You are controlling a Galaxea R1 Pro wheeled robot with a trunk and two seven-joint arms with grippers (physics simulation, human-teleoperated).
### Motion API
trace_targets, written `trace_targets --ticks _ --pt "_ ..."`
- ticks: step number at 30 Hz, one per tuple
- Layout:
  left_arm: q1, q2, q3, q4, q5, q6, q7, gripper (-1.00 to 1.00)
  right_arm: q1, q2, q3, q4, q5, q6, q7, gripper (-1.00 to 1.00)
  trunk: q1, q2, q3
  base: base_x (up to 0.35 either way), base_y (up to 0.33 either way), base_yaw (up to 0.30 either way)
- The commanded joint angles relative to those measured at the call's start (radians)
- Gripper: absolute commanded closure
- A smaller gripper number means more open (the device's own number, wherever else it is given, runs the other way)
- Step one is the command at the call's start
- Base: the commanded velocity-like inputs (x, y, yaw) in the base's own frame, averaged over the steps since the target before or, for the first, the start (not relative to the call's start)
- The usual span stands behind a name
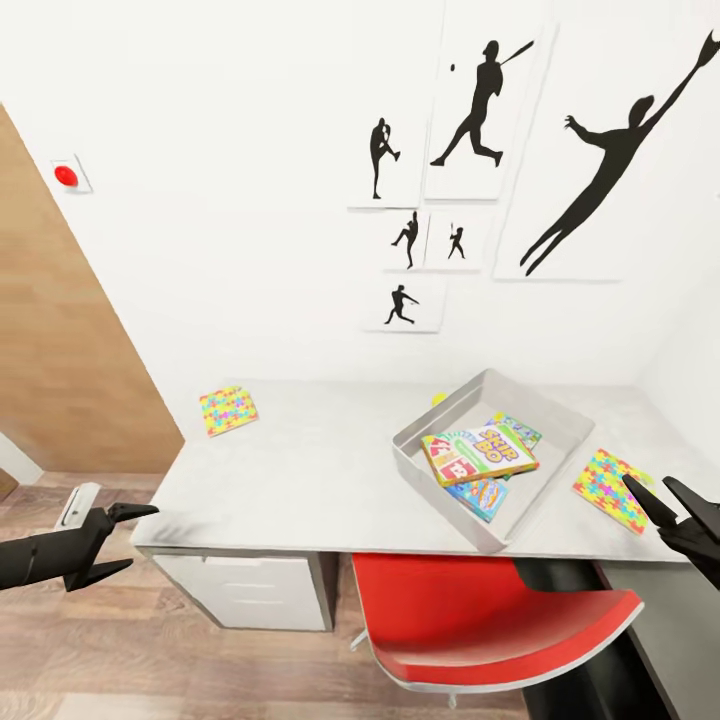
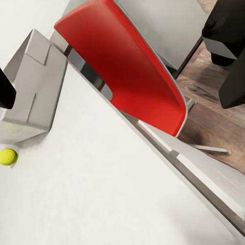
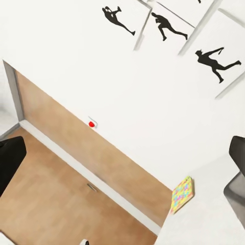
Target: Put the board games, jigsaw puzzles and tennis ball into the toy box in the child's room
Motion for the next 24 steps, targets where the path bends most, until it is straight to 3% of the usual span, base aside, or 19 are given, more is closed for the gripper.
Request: trace_targets --ticks 1,5,10,14,15,16,19,23,24 --pt "-0.001 0.001 0.001 0.000 0.008 0.002 0.010 -1.00 -0.001 0.000 0.000 0.000 -0.002 0.006 0.001 -1.00 0.001 -0.002 0.000 -0.004 0.019 0.000" --pt "-0.001 0.002 0.003 0.000 -0.003 0.002 0.010 -1.00 -0.001 -0.001 -0.001 0.002 -0.002 0.006 0.001 -1.00 0.001 -0.002 0.006 -0.003 0.011 0.001" --pt "-0.001 0.003 0.003 0.000 -0.041 0.002 0.011 -1.00 -0.001 -0.001 -0.002 0.002 -0.002 0.006 0.001 -1.00 0.001 -0.002 0.014 -0.001 0.004 0.029" --pt "-0.001 0.003 0.008 0.000 -0.121 0.002 0.011 -1.00 -0.001 -0.001 -0.001 0.002 -0.002 0.006 0.001 -1.00 0.001 -0.002 0.021 0.000 0.002 0.052" --pt "0.000 0.003 0.012 0.000 -0.147 0.002 0.012 -1.00 -0.001 -0.001 -0.001 0.003 -0.002 0.006 0.001 -1.00 0.001 -0.002 0.022 0.000 0.001 0.061" --pt "0.000 0.001 0.023 0.000 -0.205 0.002 0.012 -1.00 -0.001 -0.001 -0.001 0.003 -0.002 0.006 0.001 -1.00 0.001 -0.002 0.024 0.000 0.001 0.065" --pt "0.000 -0.004 0.047 0.004 -0.311 0.002 0.013 -1.00 -0.001 -0.001 -0.001 0.004 -0.002 0.006 0.001 -1.00 0.001 -0.002 0.029 0.000 0.000 0.067" --pt "0.000 -0.007 0.076 0.020 -0.483 -0.015 0.012 -1.00 -0.001 -0.001 -0.001 0.004 -0.002 0.006 0.000 -1.00 0.001 -0.002 0.035 0.000 0.000 0.070" --pt "-0.001 -0.008 0.084 0.027 -0.568 -0.031 0.009 -1.00 -0.001 -0.001 -0.001 0.003 -0.002 0.006 0.000 -1.00 0.001 -0.002 0.037 0.000 0.000 0.072"
